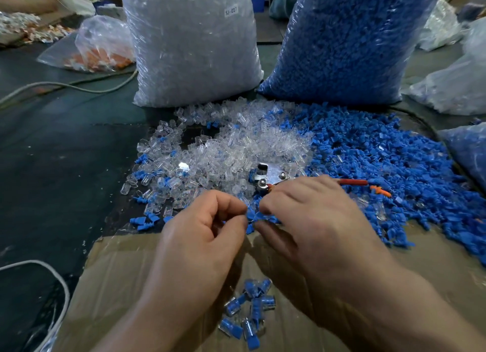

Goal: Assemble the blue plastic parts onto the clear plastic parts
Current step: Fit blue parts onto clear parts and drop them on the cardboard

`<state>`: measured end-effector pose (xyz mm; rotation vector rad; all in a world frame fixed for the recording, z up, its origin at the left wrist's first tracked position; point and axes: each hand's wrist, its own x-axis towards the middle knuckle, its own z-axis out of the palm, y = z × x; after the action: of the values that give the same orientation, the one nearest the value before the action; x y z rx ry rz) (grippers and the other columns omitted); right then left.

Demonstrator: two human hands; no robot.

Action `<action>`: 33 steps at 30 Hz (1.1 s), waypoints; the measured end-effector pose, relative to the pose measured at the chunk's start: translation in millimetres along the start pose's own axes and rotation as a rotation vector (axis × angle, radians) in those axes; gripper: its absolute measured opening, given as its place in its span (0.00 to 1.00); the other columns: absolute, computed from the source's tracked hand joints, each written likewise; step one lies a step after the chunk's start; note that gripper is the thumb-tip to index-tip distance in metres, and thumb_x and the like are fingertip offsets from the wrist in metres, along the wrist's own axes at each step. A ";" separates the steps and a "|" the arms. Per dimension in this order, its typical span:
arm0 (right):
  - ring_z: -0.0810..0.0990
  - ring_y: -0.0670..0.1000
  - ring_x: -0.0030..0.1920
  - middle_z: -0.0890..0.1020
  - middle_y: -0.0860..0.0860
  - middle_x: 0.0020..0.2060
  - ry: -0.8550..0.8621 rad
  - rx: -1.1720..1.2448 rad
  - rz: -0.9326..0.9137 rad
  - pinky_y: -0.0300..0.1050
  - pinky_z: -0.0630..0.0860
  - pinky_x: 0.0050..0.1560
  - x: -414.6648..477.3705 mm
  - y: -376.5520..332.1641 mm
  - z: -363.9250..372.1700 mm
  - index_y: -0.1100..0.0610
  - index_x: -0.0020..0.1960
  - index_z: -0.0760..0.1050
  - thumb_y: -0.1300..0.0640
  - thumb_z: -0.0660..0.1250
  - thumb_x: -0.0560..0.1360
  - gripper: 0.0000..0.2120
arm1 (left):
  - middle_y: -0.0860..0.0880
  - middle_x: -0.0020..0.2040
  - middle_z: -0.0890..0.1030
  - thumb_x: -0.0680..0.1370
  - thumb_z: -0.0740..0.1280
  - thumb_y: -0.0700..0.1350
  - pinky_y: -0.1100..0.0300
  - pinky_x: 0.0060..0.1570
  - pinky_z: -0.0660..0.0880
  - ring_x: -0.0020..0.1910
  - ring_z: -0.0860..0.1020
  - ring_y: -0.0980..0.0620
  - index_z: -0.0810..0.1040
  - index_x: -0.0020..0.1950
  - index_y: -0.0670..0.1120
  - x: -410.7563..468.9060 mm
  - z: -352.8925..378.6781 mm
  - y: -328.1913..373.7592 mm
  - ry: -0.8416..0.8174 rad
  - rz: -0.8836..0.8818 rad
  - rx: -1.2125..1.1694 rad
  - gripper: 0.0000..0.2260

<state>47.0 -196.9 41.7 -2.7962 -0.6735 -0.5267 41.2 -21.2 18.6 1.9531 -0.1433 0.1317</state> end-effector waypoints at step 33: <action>0.67 0.47 0.30 0.68 0.46 0.28 -0.011 0.407 0.100 0.43 0.63 0.31 -7.2 -17.0 -13.7 0.53 0.33 0.63 0.51 0.59 0.77 0.15 | 0.54 0.28 0.73 0.74 0.64 0.68 0.61 0.25 0.69 0.26 0.70 0.58 0.76 0.39 0.53 -1.8 -11.5 14.5 -0.244 -0.003 -0.134 0.18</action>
<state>28.9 -188.9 53.5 -2.4354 -0.5653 -0.3136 36.8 -16.0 35.8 1.8298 -0.3024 -0.1163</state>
